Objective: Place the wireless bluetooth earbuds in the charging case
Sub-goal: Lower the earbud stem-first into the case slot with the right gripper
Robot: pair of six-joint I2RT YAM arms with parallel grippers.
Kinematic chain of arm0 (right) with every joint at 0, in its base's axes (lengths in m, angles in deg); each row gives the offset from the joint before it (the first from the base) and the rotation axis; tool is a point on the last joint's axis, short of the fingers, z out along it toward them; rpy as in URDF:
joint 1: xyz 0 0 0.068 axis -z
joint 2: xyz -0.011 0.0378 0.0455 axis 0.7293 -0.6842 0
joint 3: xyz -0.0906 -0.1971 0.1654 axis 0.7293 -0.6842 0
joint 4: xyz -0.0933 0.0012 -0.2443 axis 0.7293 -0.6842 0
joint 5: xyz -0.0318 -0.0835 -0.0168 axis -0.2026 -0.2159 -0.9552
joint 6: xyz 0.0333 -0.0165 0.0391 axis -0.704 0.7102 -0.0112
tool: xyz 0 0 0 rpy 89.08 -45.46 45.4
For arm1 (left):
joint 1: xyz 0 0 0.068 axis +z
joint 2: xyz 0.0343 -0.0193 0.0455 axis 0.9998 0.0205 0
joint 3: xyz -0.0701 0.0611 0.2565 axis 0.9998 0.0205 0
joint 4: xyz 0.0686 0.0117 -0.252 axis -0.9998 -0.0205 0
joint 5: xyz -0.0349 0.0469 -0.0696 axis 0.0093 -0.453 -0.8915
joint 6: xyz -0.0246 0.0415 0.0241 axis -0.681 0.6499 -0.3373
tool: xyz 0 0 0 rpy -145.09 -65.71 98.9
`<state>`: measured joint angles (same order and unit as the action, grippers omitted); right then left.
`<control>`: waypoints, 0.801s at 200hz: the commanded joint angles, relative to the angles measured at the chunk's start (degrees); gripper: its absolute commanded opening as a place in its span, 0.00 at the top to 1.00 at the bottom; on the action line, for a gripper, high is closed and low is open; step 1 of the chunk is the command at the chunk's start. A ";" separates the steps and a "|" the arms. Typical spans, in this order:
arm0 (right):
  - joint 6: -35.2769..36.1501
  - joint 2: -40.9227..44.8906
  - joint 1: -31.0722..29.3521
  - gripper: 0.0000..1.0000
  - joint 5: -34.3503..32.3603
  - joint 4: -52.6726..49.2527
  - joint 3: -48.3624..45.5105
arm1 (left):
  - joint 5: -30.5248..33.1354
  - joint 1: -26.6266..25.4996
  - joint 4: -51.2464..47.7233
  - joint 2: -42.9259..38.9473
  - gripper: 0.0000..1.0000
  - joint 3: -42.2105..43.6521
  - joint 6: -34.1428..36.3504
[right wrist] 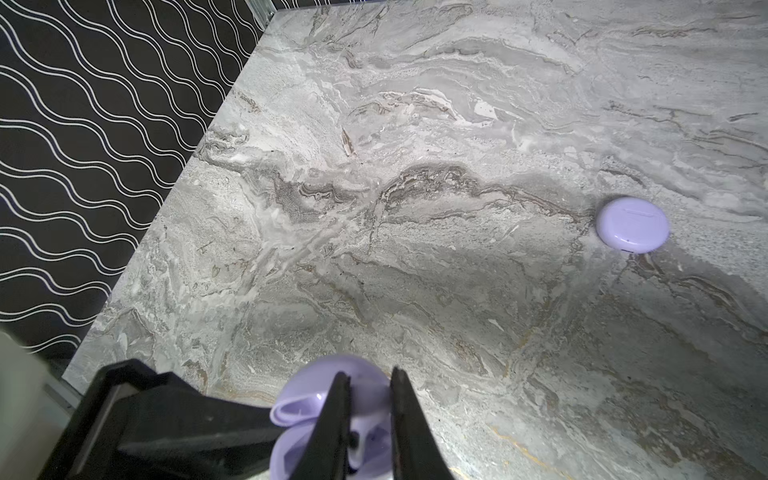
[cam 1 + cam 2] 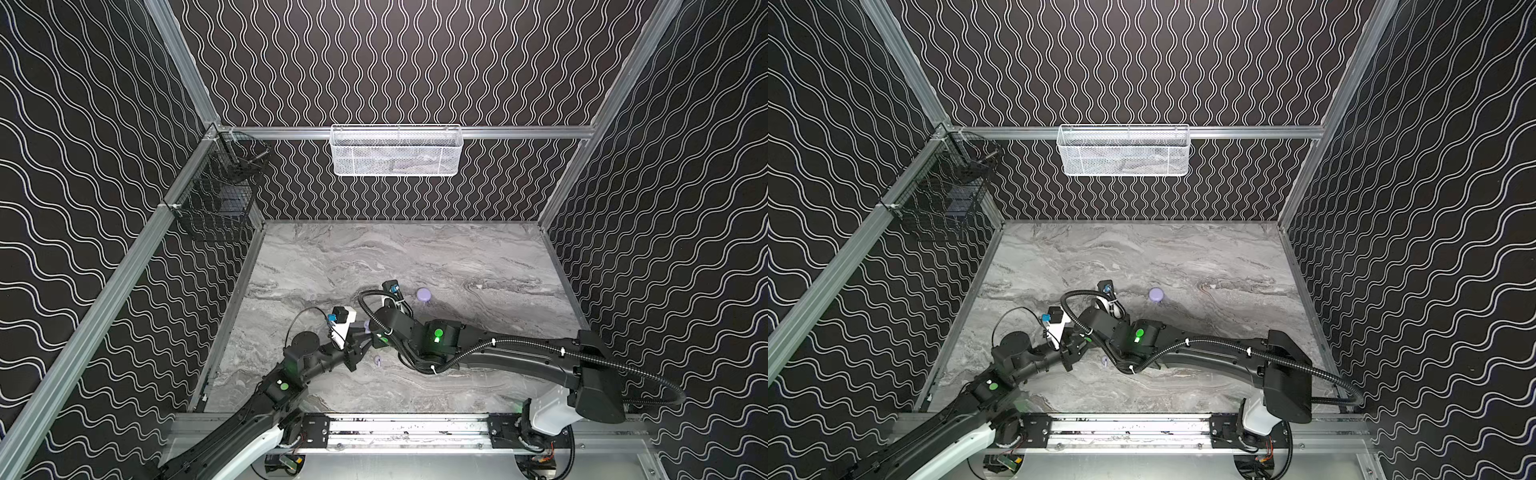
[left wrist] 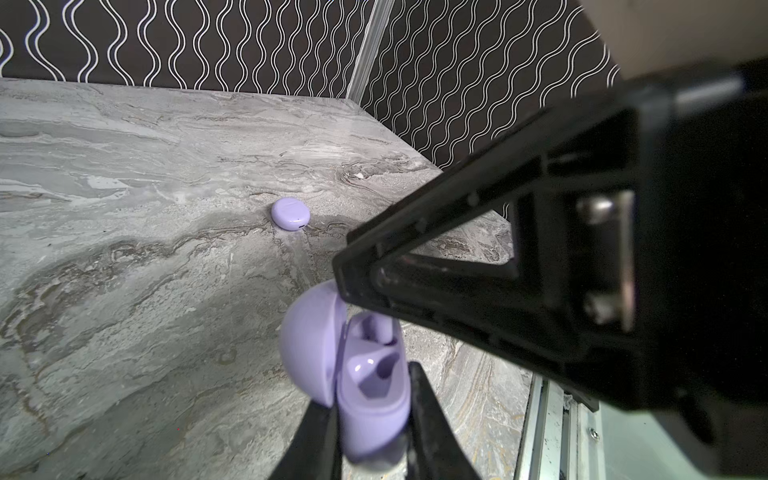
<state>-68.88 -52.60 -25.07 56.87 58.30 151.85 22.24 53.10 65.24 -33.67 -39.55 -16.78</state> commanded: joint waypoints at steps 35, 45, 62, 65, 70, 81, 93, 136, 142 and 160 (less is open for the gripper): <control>-0.52 -0.37 -0.09 0.82 -0.07 1.37 0.61 | 0.57 0.12 1.45 -0.04 0.84 -0.17 -0.35; -0.52 -0.36 -0.09 0.82 0.11 1.46 0.53 | 0.57 0.13 1.44 -0.03 0.84 -0.13 -0.32; -0.46 -0.23 -0.21 0.82 0.20 1.55 0.49 | 0.74 0.13 1.33 -0.08 0.84 -0.17 -0.32; -0.45 -0.13 -0.27 0.82 0.20 1.51 0.46 | 0.68 0.11 1.40 -0.05 0.84 -0.17 -0.31; -0.51 -0.06 -0.29 0.82 0.20 1.47 0.44 | 0.75 0.13 1.35 -0.11 0.84 -0.17 -0.32; -0.50 0.08 -0.45 0.83 0.28 1.46 0.44 | 0.94 0.13 1.25 0.03 0.84 -0.17 -0.46; -0.47 0.10 -0.60 0.83 0.38 1.37 0.52 | 0.92 0.13 1.32 0.01 0.84 -0.17 -0.40; -0.56 -0.10 -1.14 0.83 0.64 1.20 0.61 | 1.35 0.12 0.92 -0.43 0.84 -0.17 -0.27; -0.64 -0.10 -1.20 0.82 0.56 1.07 0.61 | 1.44 0.13 0.81 -0.44 0.84 -0.17 -0.24; -0.71 0.07 -1.32 0.83 0.47 0.94 0.44 | 1.53 0.10 0.79 -0.58 0.84 -0.17 -0.24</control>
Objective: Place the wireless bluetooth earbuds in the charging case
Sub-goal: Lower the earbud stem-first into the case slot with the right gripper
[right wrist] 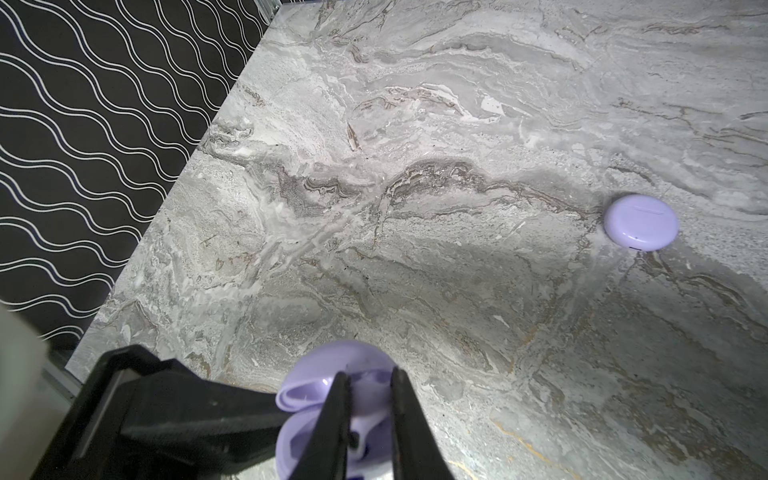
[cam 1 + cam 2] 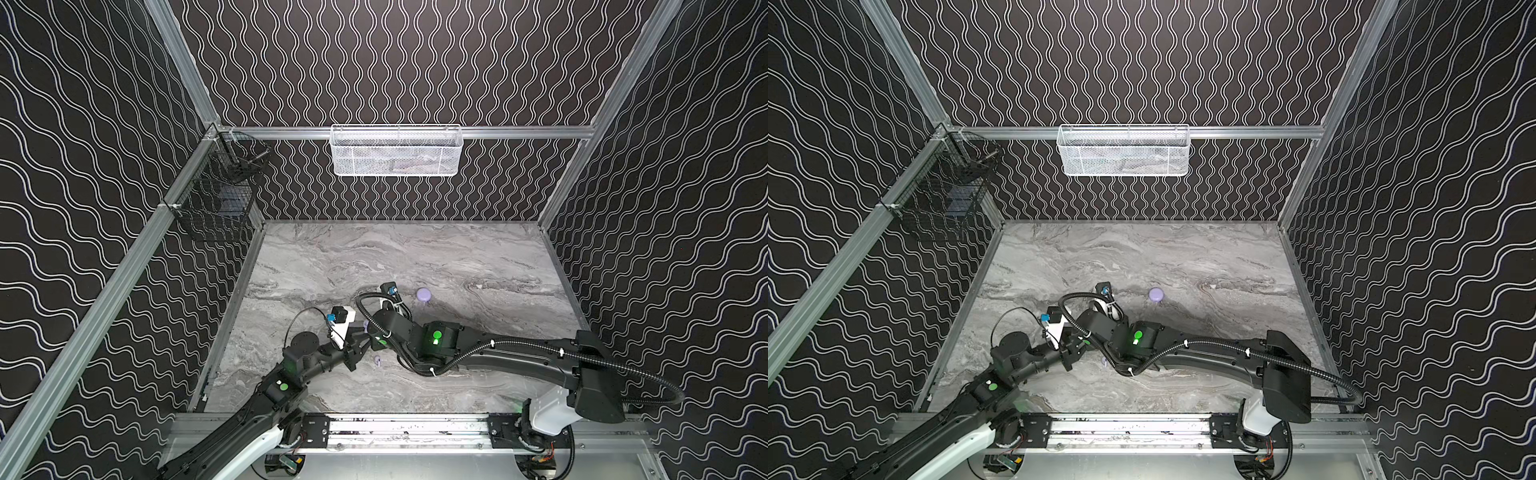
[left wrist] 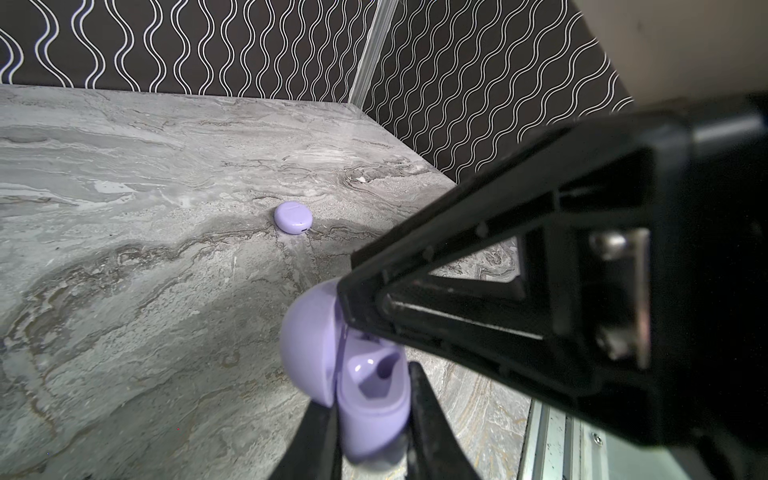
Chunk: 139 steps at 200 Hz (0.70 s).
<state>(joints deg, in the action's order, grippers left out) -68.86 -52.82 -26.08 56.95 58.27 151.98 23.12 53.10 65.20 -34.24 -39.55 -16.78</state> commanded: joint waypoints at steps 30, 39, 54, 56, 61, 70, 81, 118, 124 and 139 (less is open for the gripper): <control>-0.79 0.60 -0.40 0.83 0.37 0.87 0.13 | 0.72 0.17 0.81 -0.04 0.84 -0.15 -0.23; -0.84 0.63 -0.41 0.83 0.37 0.87 0.04 | 0.66 0.13 0.83 -0.11 0.84 -0.17 -0.29; -0.96 0.65 -0.55 0.82 0.46 1.00 -0.11 | 0.66 0.13 0.83 -0.02 0.84 -0.17 -0.15; -0.97 0.60 -0.50 0.82 0.46 1.03 -0.17 | 0.66 0.15 0.85 0.09 0.84 -0.17 -0.21; -1.03 0.60 -0.49 0.82 0.55 1.04 -0.18 | 0.66 0.14 0.83 0.11 0.84 -0.17 -0.16; -1.00 0.64 -0.58 0.82 0.63 1.07 -0.22 | 0.66 0.13 0.86 0.12 0.84 -0.17 -0.17; -1.03 0.73 -0.60 0.82 0.85 1.13 -0.31 | 0.69 0.13 0.89 0.11 0.84 -0.17 -0.16; -1.03 0.69 -0.69 0.82 1.14 0.87 -0.47 | 0.81 0.13 0.83 -0.09 0.84 -0.16 -0.14; -1.05 0.73 -0.70 0.82 1.24 0.95 -0.48 | 0.78 0.13 0.83 -0.06 0.84 -0.17 -0.17; -0.98 0.58 -0.69 0.82 1.66 0.96 -0.40 | 0.88 0.17 0.75 -0.09 0.84 -0.17 -0.14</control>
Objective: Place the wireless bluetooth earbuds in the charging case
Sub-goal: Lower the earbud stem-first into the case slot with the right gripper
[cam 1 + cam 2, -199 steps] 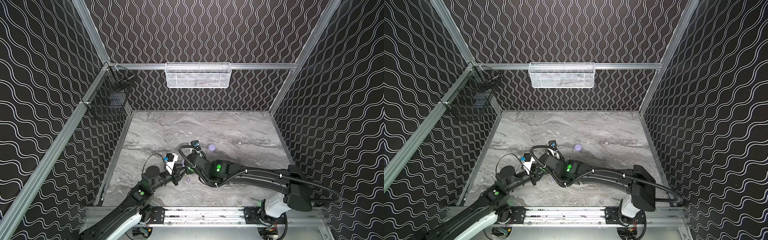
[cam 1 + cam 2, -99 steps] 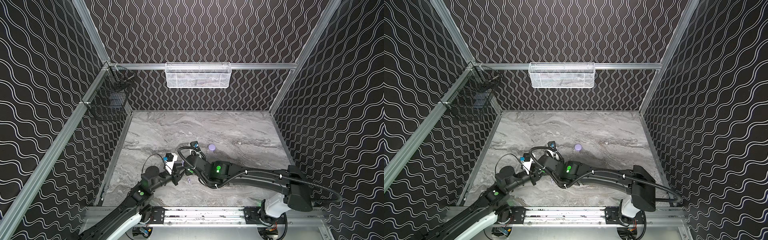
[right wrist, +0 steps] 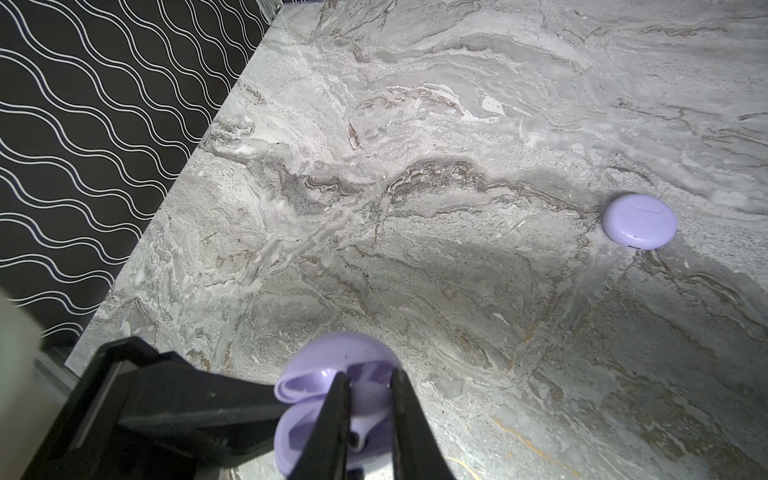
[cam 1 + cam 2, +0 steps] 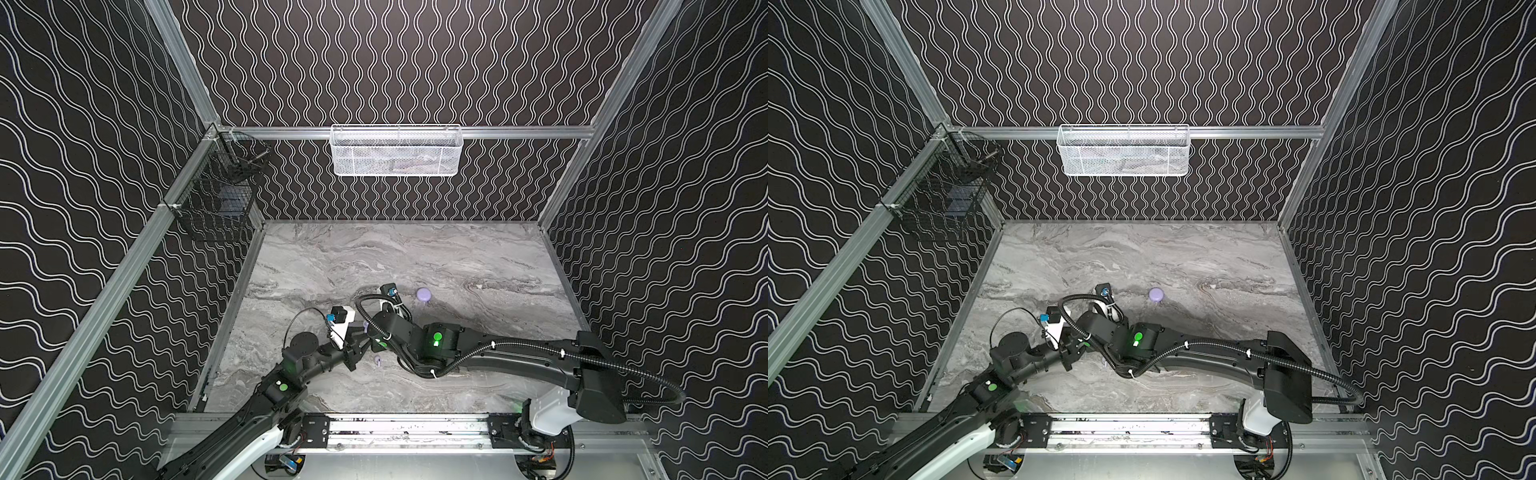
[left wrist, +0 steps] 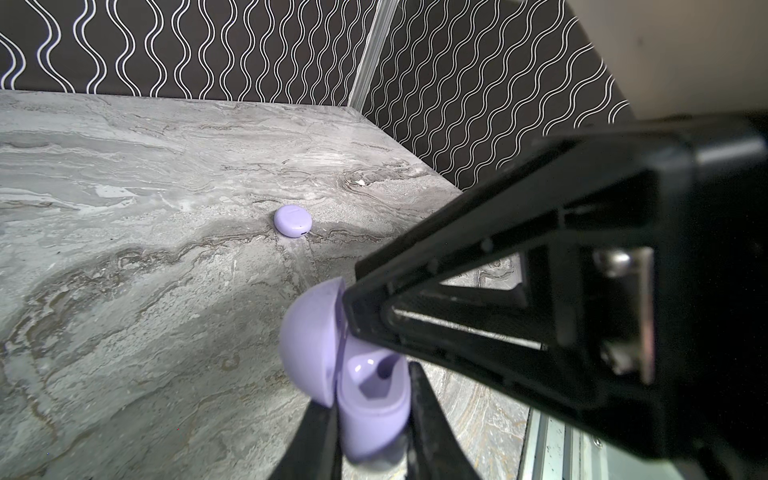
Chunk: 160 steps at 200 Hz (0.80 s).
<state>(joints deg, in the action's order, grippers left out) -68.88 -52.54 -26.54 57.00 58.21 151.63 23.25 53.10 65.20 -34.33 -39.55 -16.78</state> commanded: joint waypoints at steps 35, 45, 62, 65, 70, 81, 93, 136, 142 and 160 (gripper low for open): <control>-0.83 -0.12 -0.28 0.81 2.68 1.00 0.00 | 0.79 0.11 0.72 0.23 0.84 -0.24 0.03; -0.97 -0.08 -0.26 0.81 2.87 1.11 -0.13 | 0.79 0.10 0.74 0.05 0.84 -0.17 0.02; -1.01 -0.08 -0.29 0.80 3.14 1.20 -0.35 | 0.79 0.13 0.80 0.08 0.84 -0.13 0.03; -0.98 -0.08 -0.26 0.80 3.19 1.20 -0.39 | 0.81 0.13 0.71 0.06 0.84 -0.17 0.06; -1.06 -0.09 -0.26 0.79 3.23 1.23 -0.40 | 0.75 0.08 0.64 0.11 0.84 -0.17 0.12; -1.07 -0.08 -0.26 0.79 3.39 1.28 -0.47 | 0.80 0.19 0.66 0.00 0.84 -0.17 0.06; -1.12 -0.08 -0.27 0.79 3.58 1.37 -0.57 | 0.81 0.14 0.66 -0.08 0.84 -0.17 0.07; -1.05 0.01 -0.23 0.77 3.80 1.64 -0.62 | 0.70 0.13 0.62 0.10 0.84 -0.26 0.06; -1.07 0.01 -0.22 0.77 3.76 1.64 -0.66 | 0.70 0.13 0.52 -0.04 0.84 -0.26 0.14; -1.10 0.01 -0.26 0.76 3.78 1.90 -0.92 | 0.88 0.17 0.35 -0.58 0.84 -0.09 0.15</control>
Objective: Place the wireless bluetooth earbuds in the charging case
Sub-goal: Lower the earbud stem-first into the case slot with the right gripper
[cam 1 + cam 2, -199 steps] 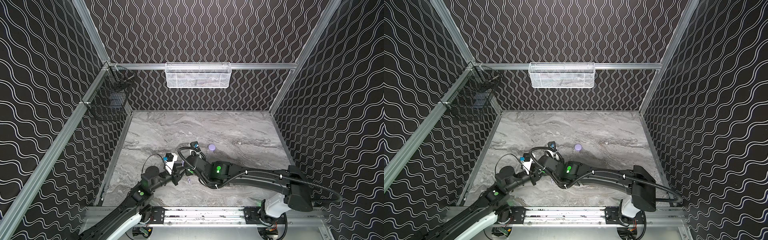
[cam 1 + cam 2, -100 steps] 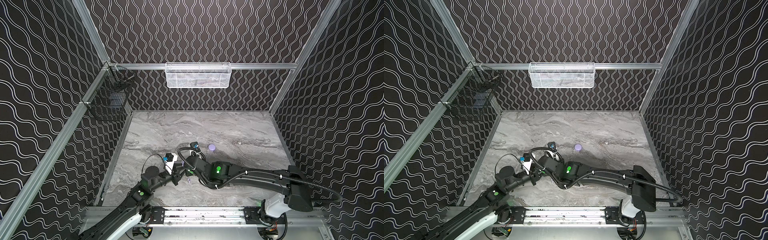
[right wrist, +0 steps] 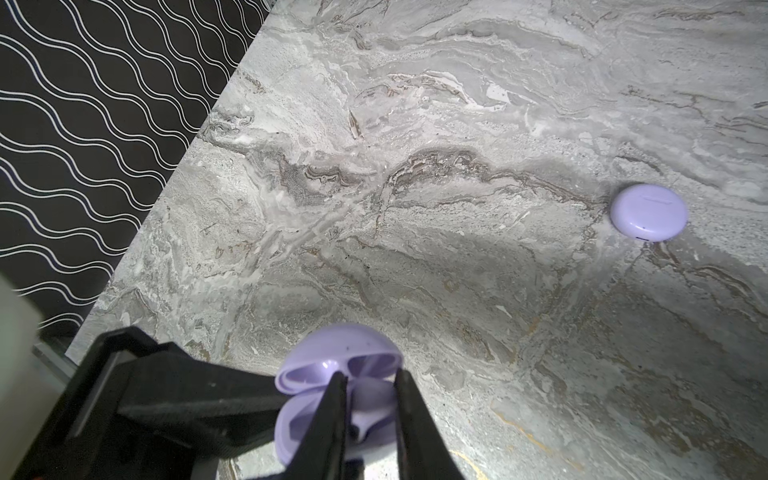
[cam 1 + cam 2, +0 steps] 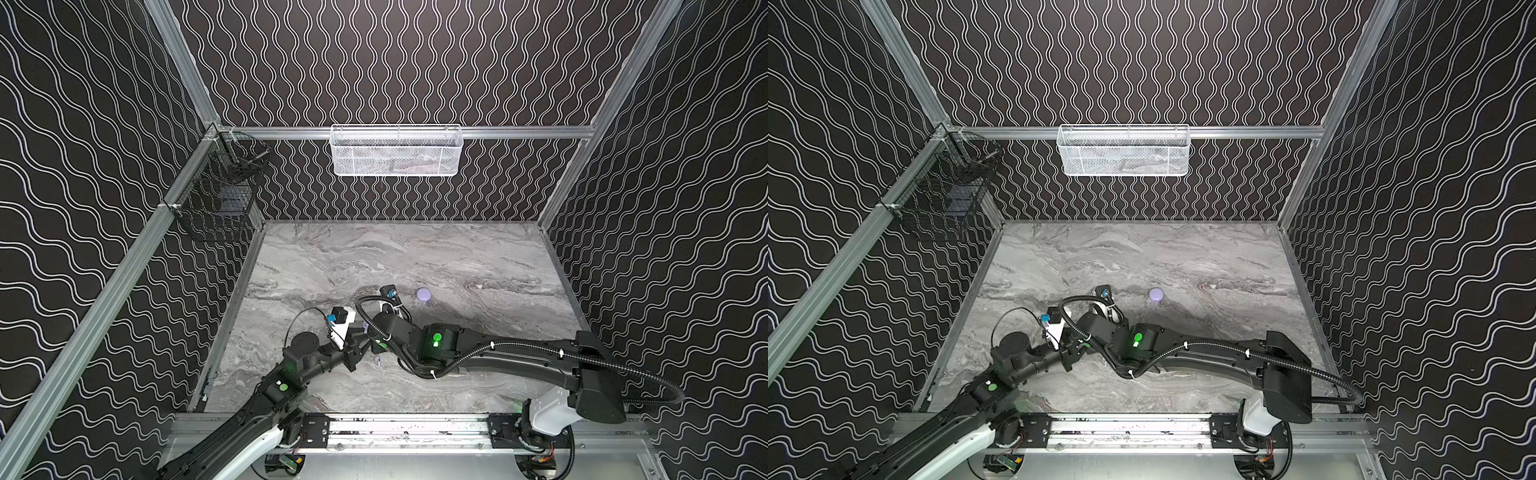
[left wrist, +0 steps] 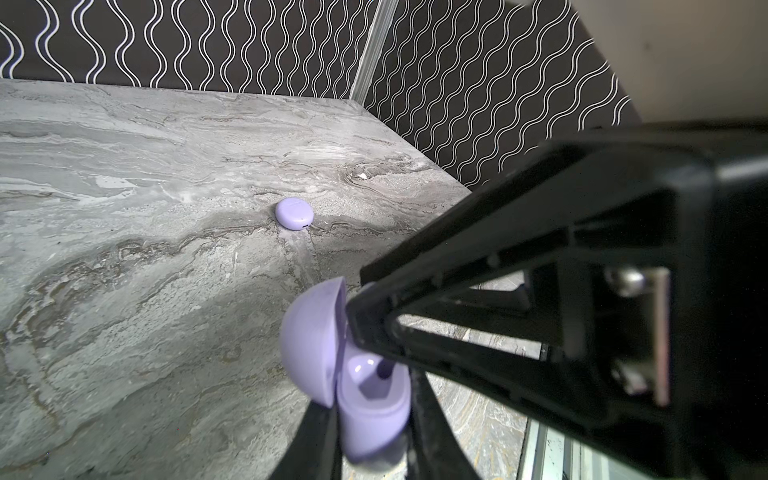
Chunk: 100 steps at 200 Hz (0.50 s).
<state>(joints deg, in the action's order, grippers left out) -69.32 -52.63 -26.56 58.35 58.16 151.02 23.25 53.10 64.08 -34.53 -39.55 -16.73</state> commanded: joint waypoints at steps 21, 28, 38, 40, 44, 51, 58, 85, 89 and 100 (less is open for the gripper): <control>-0.72 0.30 -0.24 0.74 2.40 2.11 -0.48 | 0.80 0.13 1.65 -0.17 0.84 -0.15 0.16; -0.78 0.49 -0.25 0.74 2.33 2.21 -0.58 | 0.70 0.10 1.73 -0.07 0.84 -0.17 0.09; -0.64 0.69 -0.26 0.74 2.32 2.36 -0.75 | 0.62 0.11 1.77 0.06 0.84 -0.17 0.15; -0.63 0.71 -0.24 0.74 2.32 2.38 -0.80 | 0.62 0.12 1.68 0.10 0.84 -0.17 0.09; -0.58 0.76 -0.19 0.74 2.32 2.38 -0.84 | 0.64 0.13 1.75 0.10 0.84 -0.17 0.16; -0.62 0.78 -0.22 0.73 2.25 2.38 -0.84 | 0.64 0.18 1.69 0.01 0.84 -0.17 0.08; -0.50 0.89 -0.24 0.73 2.23 2.39 -0.84 | 0.75 0.12 1.56 -0.14 0.84 -0.17 0.15; -0.27 0.89 -0.19 0.72 2.16 2.32 -0.67 | 0.97 0.13 1.33 -0.54 0.84 -0.11 0.17; -0.28 0.88 -0.18 0.72 2.14 2.30 -0.66 | 1.01 0.13 1.38 -0.56 0.84 -0.09 0.12; -0.30 0.87 -0.20 0.71 2.06 2.30 -0.66 | 0.99 0.14 1.29 -0.56 0.84 -0.17 0.19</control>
<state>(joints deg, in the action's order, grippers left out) -69.52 -52.04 -26.58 59.05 58.84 150.28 23.53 53.10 63.52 -35.03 -39.55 -16.73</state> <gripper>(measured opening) 0.285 0.232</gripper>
